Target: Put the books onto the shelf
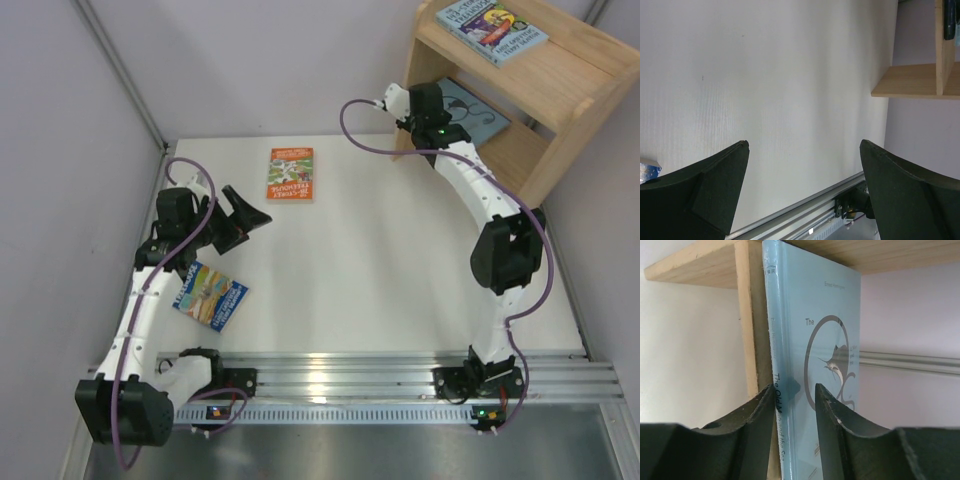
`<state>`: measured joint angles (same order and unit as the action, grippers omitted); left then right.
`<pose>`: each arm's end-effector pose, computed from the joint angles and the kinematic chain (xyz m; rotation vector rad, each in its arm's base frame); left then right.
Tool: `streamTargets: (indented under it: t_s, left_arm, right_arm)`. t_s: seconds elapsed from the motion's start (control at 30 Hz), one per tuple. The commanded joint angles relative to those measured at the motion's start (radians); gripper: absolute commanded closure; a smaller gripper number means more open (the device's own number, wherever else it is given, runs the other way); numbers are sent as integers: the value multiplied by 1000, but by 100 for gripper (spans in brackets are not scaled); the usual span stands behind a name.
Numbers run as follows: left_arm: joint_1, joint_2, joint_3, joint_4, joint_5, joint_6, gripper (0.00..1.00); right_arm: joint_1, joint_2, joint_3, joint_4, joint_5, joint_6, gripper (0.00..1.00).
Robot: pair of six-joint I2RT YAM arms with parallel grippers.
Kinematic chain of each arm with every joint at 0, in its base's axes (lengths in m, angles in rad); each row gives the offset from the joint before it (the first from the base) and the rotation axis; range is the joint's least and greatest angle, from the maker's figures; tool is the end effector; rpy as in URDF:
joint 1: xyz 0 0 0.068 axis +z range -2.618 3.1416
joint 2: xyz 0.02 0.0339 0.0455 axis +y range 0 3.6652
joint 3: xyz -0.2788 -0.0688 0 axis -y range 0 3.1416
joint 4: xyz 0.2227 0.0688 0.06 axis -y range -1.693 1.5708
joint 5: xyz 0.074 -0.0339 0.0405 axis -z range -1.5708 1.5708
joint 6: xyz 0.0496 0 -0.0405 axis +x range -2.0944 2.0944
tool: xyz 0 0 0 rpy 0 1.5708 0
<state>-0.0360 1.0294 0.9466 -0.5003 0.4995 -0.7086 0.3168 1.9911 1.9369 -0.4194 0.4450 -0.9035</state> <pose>0.2004 -0.0310 0.3291 -0.4431 2.1878 -0.9585 0.4486 0.1246 0.3617 -0.9534 1.8642 -0.8158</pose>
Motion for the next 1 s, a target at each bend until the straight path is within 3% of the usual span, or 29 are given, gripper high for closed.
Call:
streamTargets:
  t_s: [0.0,0.17,0.33,0.5,0.97]
  left_arm:
    - [-7,-8,34,16,-13,-3,3]
    - [-12,-6,34,17,-15,1,3]
    - [-15,-8,35,17,-18,3,3]
    - [-18,-11,35,17,-19,4,3]
    - [-36,-14,32,16,-39,0,4]
  right_arm:
    - [-13,-38,8,18,-28,31,65]
    - [-13,-55,-6,16,-35,38,66]
    - [-9,-75,-27,13,-34,46,58]
    - [-8,-98,-55,28,-29,44,68]
    - [-24,-74,-59,83,-29,29,83]
